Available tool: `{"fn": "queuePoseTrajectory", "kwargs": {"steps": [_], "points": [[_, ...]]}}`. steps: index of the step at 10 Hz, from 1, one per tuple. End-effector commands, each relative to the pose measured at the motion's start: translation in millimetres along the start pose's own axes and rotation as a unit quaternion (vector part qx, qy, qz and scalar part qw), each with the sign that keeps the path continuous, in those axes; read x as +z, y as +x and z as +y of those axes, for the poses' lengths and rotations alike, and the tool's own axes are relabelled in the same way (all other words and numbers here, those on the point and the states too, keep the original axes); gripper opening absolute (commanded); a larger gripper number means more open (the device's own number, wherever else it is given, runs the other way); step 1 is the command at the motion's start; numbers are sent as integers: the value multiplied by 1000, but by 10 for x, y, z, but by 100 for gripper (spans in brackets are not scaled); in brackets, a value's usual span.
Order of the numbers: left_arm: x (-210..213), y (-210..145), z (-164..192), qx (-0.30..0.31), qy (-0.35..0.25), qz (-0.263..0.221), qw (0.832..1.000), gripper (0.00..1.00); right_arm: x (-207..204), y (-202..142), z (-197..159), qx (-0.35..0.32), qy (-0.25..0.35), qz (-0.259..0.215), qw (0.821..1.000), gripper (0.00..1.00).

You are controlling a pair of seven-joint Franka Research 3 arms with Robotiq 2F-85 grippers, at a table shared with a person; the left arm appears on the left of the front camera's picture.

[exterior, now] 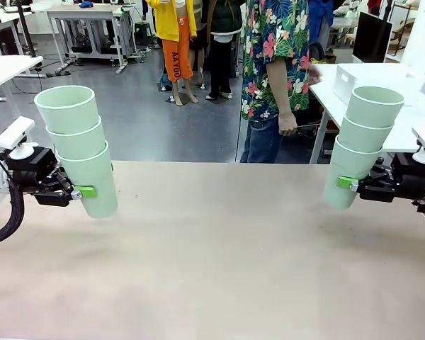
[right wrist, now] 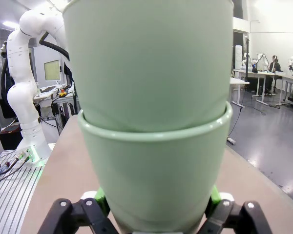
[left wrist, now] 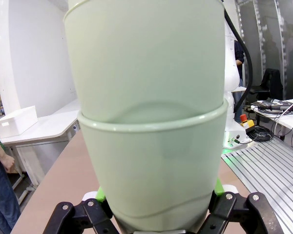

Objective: Stack the cups and store them in the basket.
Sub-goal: Place the stack of Reusable plastic cups into the Pantry Basket.

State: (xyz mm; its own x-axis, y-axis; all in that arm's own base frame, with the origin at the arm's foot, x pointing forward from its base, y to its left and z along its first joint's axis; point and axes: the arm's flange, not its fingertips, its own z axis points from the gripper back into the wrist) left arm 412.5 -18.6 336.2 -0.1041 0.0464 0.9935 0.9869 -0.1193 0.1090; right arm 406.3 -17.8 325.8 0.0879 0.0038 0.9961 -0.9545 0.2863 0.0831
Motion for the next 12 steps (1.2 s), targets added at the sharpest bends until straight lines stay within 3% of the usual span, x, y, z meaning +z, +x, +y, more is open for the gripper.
{"fn": "queuePoseTrajectory", "kwargs": {"steps": [1, 12], "points": [[4, 43, -7, -4, -1, -3, 1000, 85, -6, 31, 3, 4, 0, 0, 1000, 85], [4, 43, -7, -4, -1, -3, 1000, 85, -6, 31, 3, 4, 0, 0, 1000, 85]]}}
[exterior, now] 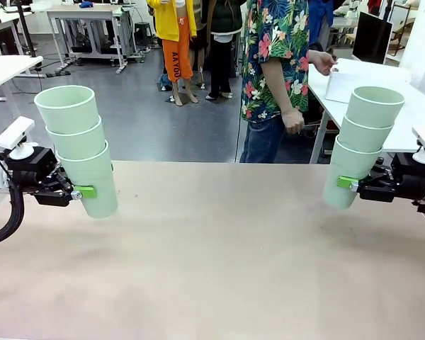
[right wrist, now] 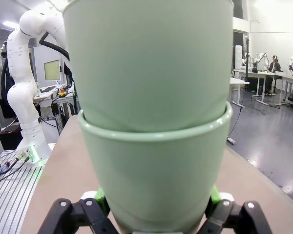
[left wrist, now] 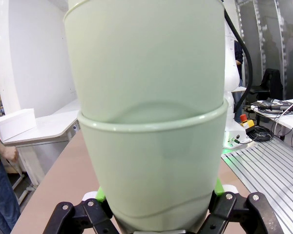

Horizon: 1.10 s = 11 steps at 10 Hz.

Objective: Stack the cups and store them in the basket.
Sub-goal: Place the stack of Reusable plastic cups into the Pantry Basket.

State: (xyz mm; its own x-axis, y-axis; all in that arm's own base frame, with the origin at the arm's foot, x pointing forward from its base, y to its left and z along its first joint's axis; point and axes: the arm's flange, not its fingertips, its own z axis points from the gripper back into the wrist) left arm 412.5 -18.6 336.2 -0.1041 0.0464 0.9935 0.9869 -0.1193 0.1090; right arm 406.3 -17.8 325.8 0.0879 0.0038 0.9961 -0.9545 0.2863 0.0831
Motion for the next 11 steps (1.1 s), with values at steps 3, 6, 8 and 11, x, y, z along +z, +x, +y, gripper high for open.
{"fn": "queuePoseTrajectory", "kwargs": {"steps": [3, 6, 8, 11], "points": [[4, 43, -7, -4, -1, -3, 1000, 85, -6, 31, 3, 4, 0, 0, 1000, 85], [4, 43, -7, -4, -1, -3, 1000, 85, -6, 31, 3, 4, 0, 0, 1000, 85], [4, 43, -7, -4, -1, -3, 1000, 85, -6, 31, 3, 4, 0, 0, 1000, 85], [4, 43, -7, -4, -1, -3, 1000, 85, -6, 31, 3, 4, 0, 0, 1000, 85]]}}
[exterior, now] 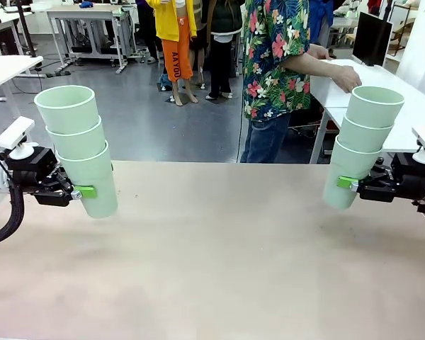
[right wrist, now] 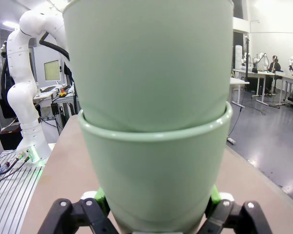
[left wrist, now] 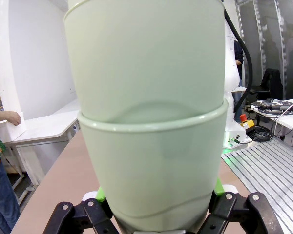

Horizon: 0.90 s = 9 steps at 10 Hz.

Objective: Stack the cups and store them in the basket.
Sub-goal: Place the stack of Reusable plastic cups into the Pantry Basket.

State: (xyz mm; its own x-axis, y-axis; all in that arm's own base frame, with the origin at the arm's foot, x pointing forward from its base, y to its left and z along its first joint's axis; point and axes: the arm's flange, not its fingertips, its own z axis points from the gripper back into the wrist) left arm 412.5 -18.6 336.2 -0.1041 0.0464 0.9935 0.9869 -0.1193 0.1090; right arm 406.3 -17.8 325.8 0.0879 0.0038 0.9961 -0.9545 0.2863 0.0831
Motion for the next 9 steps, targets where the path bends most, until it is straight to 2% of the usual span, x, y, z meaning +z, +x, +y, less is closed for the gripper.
{"fn": "queuePoseTrajectory", "kwargs": {"steps": [1, 9], "points": [[4, 43, -7, -4, -1, -3, 1000, 85, -6, 31, 3, 4, 0, 0, 1000, 85], [4, 43, -7, -4, -1, -3, 1000, 85, -6, 31, 3, 4, 0, 0, 1000, 85]]}}
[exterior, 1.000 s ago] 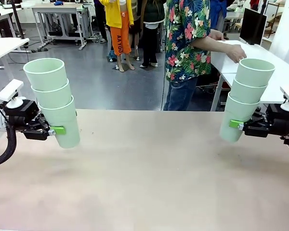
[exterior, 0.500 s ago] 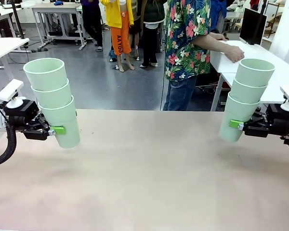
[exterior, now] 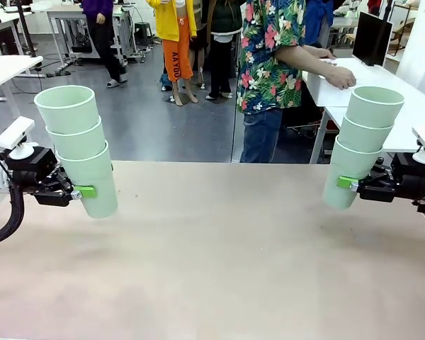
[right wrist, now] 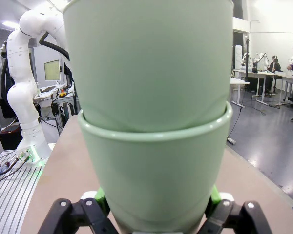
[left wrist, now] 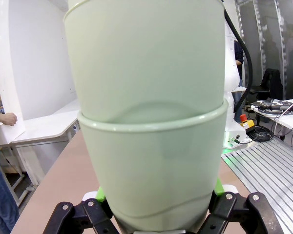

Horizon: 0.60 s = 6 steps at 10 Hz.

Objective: Stack the cups and store them in the basket.
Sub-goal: Place the stack of Reusable plastic cups into the Pantry Basket.

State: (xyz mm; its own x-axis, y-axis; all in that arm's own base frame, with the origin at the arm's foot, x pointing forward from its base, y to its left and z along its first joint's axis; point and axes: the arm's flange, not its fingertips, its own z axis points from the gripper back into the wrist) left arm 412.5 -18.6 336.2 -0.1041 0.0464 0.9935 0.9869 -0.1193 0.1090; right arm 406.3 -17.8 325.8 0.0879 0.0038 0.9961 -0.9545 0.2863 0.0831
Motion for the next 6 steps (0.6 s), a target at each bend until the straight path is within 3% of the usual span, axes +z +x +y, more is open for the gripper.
{"fn": "queuePoseTrajectory", "kwargs": {"steps": [1, 6], "points": [[4, 43, -7, -4, -1, -3, 1000, 85, -6, 31, 3, 4, 0, 0, 1000, 85], [4, 43, -7, -4, -1, -3, 1000, 85, -6, 31, 3, 4, 0, 0, 1000, 85]]}}
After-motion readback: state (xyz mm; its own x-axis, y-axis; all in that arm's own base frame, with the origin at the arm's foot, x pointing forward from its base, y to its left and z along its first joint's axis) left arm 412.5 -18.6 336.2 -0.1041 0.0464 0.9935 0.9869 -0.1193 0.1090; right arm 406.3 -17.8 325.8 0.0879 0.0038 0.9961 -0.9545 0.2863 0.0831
